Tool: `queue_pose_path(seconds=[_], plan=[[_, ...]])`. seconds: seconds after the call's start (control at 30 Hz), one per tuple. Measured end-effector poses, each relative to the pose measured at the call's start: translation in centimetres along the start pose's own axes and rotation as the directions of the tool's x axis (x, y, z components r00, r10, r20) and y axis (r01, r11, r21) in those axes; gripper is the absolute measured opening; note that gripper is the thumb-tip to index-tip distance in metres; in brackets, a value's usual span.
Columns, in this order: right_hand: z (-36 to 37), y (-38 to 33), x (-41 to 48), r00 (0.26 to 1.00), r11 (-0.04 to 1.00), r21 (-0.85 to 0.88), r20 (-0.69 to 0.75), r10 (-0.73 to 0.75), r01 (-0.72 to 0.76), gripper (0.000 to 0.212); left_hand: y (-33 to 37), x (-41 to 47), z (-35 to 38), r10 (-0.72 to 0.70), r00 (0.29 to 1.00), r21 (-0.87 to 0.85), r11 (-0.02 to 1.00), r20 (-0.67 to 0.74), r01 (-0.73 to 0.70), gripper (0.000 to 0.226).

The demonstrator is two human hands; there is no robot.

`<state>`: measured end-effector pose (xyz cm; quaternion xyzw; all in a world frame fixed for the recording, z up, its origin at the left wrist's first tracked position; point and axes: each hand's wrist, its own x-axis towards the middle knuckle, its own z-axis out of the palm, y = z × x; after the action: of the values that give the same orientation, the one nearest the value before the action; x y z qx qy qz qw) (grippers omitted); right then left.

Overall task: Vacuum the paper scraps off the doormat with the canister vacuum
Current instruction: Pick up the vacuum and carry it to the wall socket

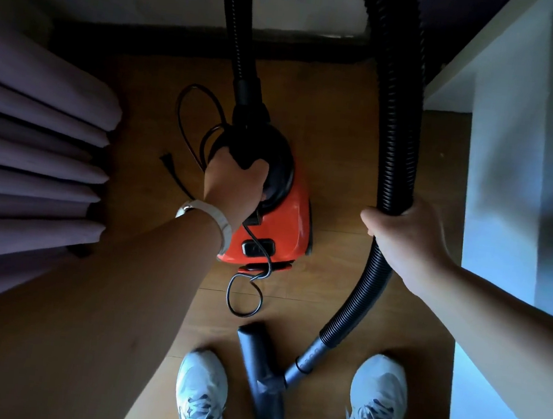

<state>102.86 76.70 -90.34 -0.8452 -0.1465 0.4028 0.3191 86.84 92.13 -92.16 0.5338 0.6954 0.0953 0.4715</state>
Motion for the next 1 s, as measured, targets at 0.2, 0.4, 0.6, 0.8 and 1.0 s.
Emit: queue_pose_path(seconds=[0.2, 0.4, 0.6, 0.8, 1.0], plan=[[-1.7, -1.8, -2.7, 0.999, 1.0, 0.003, -0.035, 0.01, -0.01, 0.028, 0.4, -2.6, -2.5, 0.069, 0.997, 0.093, 0.993, -0.026, -0.066, 0.029], [-3.7, -6.7, -7.5, 0.997, 0.996, 0.051, -0.02, 0.08, -0.079, 0.011, 4.5, -7.3, -8.8, 0.136, 0.991, 0.113, 0.984, 0.017, -0.137, 0.01], [-6.4, -13.8, -16.1, 0.993, 0.99, 0.082, -0.019, 0.113, -0.111, 0.01, 10.4, -14.0, -16.4, 0.173, 0.985, 0.072, 0.982, 0.004, -0.173, 0.008], [-10.6, -22.1, -25.5, 0.994, 0.997, 0.057, -0.096, 0.056, -0.05, 0.017, 17.4, -21.7, -24.6, 0.218, 0.976, 0.001, 0.976, 0.002, -0.218, 0.009], [-14.8, -28.9, -34.1, 0.984, 0.996, 0.088, -0.18, 0.005, 0.011, 0.01, 23.7, -29.3, -32.6, 0.318, 0.947, -0.024, 0.948, 0.045, -0.318, 0.009]])
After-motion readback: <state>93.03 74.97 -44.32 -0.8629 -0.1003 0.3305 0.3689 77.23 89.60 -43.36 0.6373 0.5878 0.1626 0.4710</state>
